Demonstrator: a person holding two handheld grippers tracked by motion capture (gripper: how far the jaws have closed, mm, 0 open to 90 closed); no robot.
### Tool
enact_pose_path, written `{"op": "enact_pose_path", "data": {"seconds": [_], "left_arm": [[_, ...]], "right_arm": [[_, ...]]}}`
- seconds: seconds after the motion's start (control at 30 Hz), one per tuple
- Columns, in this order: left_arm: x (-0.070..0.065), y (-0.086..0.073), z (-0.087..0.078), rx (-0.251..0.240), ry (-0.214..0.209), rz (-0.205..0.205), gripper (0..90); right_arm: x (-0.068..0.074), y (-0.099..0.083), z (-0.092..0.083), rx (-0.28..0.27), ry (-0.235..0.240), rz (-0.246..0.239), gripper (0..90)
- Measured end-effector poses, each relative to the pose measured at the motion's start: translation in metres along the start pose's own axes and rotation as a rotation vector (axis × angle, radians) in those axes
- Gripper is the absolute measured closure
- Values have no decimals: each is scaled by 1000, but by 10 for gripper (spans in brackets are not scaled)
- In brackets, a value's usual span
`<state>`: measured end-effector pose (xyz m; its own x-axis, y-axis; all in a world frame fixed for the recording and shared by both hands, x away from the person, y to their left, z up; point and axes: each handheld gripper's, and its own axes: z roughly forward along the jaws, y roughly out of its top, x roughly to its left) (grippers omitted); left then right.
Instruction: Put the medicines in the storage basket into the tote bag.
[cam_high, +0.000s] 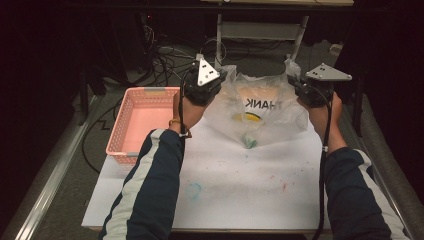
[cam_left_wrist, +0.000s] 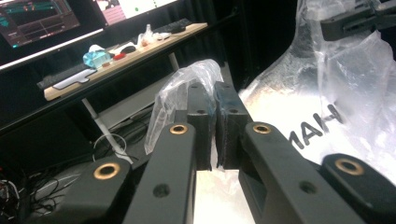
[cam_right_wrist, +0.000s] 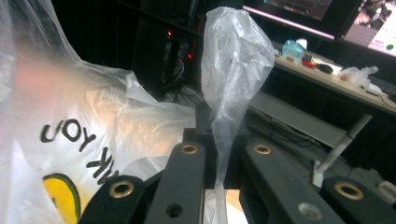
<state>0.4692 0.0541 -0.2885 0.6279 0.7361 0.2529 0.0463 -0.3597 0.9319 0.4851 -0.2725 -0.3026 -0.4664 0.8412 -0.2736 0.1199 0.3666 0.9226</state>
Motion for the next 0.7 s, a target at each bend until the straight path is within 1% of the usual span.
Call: {"op": "enact_pose_path", "data": {"seconds": [0.03,0.07,0.13,0.2,0.27,0.33,0.47,0.57,0.63,0.7], "left_arm": [[2,2,1,1,-1,-4,839],[3,4,2,-1,0,-8,839],[4,8,1,-12,3,-10,839],[4,11,2,-12,11,-5,840],[5,15,4,-7,33,-15,842],[6,18,4,-4,33,-29,843],[6,25,3,-15,41,-9,842],[10,29,6,-23,42,-22,841],[12,31,9,-21,48,-19,841],[15,34,11,-23,48,-30,841]], "right_arm": [[-1,0,2,10,-7,-5,898],[-3,1,3,14,-8,1,898],[-6,4,4,9,-6,13,898],[-7,6,4,5,-12,20,899],[-8,8,5,9,-17,17,899],[-8,9,7,15,-17,22,899],[-11,14,8,13,-23,27,899],[-15,17,11,18,-34,30,900],[-18,18,15,27,-40,30,900],[-22,18,20,42,-42,47,899]]}}
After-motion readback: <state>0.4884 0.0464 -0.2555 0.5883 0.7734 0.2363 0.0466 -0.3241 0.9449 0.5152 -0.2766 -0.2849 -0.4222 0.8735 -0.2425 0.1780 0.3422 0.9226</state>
